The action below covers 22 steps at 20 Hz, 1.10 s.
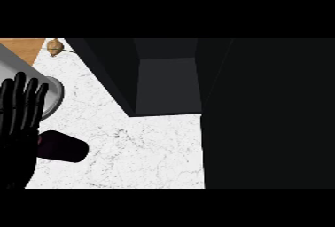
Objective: Pick up the wine, place it into the cabinet and close the cabinet
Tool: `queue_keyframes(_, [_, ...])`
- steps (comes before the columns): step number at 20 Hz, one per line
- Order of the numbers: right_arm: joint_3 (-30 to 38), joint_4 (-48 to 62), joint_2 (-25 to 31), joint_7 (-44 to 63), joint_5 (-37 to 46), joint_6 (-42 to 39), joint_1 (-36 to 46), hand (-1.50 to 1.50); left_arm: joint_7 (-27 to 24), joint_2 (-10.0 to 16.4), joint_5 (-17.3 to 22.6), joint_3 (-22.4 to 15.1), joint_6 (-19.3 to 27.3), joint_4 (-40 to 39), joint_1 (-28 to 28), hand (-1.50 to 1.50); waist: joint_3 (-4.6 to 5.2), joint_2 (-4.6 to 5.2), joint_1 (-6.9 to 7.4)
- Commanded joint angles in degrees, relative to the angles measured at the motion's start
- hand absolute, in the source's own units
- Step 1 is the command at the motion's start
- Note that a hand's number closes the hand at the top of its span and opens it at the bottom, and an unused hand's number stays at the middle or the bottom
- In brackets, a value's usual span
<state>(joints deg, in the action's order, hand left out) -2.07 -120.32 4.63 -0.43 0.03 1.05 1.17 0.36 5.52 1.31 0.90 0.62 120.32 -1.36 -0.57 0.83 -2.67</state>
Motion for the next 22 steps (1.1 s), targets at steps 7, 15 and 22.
queue_keyframes(7, [-5.1,-3.4,1.2,3.3,-5.6,-7.1,-9.8,-1.5,3.8,-3.8,6.6,13.2,8.7,-9.1,6.1,-1.5,0.75,-0.65,2.26])
queue_keyframes(15, [-2.5,-14.6,4.3,13.9,-12.0,-8.9,-11.8,-1.5,10.3,-1.7,7.1,14.6,14.1,-12.6,15.0,-1.5,0.57,-0.87,2.31])
queue_keyframes(22, [0.3,-17.0,3.5,16.6,-14.5,-10.0,-12.7,-1.5,12.2,-2.7,4.3,10.3,18.3,-9.3,14.6,-1.5,0.55,-0.89,2.5])
